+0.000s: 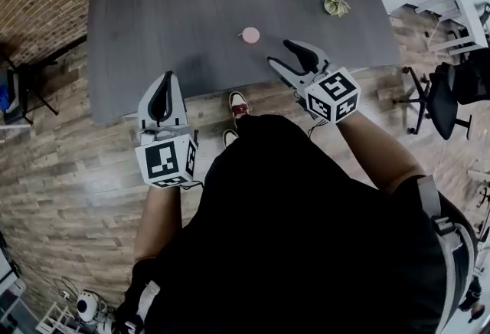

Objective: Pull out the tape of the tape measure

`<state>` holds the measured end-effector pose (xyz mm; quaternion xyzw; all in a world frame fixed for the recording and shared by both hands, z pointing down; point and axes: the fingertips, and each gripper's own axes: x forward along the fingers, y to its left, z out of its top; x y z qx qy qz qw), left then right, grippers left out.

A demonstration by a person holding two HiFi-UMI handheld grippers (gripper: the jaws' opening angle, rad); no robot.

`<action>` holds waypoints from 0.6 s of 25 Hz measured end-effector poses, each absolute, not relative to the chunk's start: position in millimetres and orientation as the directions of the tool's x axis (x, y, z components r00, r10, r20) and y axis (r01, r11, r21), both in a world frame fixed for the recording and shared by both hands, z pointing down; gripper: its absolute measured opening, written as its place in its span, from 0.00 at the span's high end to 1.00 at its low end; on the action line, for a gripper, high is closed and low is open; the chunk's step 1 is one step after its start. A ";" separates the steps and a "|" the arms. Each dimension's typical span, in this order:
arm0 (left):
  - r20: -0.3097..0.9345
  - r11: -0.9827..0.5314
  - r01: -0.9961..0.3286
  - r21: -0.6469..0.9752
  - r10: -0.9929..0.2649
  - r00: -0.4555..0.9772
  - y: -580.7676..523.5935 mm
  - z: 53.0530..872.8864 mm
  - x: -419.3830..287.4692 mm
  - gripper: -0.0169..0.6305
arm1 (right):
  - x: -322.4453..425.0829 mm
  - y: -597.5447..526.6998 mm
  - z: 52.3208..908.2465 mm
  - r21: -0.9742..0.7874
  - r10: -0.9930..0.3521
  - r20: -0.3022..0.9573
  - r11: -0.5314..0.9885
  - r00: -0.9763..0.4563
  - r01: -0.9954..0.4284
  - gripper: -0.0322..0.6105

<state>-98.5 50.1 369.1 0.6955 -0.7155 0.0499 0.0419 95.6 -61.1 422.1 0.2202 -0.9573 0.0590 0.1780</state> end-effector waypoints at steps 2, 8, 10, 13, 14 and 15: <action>0.149 0.024 -1.000 -0.018 -0.988 -0.027 45.0 372.6 -98.6 0.96 | 92.5 -72.4 443.7 -0.052 -0.397 0.409 0.889 -0.822 -0.455 0.60; 0.212 -0.025 -0.995 -0.094 -0.977 0.005 18.1 377.6 -99.4 0.96 | 68.1 -99.0 480.7 -0.092 -0.322 0.477 0.907 -0.818 -0.411 0.60; 0.222 -0.046 -0.994 -0.095 -0.975 0.024 6.4 378.9 -95.3 0.96 | 65.9 -108.5 498.6 -0.105 -0.308 0.506 0.905 -0.805 -0.412 0.60; 0.260 -0.070 -0.990 -0.119 -0.965 0.037 -14.5 384.1 -93.8 0.96 | 58.4 -124.5 529.0 -0.122 -0.272 0.562 0.907 -0.781 -0.403 0.59; 0.266 -0.085 -0.987 -0.134 -0.963 0.046 -23.0 382.8 -91.9 0.96 | 55.5 -129.6 537.4 -0.124 -0.255 0.578 0.911 -0.775 -0.393 0.58; 0.265 -0.098 -0.984 -0.146 -0.962 0.057 -32.1 379.9 -90.0 0.96 | 53.1 -134.5 544.5 -0.124 -0.241 0.592 0.916 -0.769 -0.383 0.57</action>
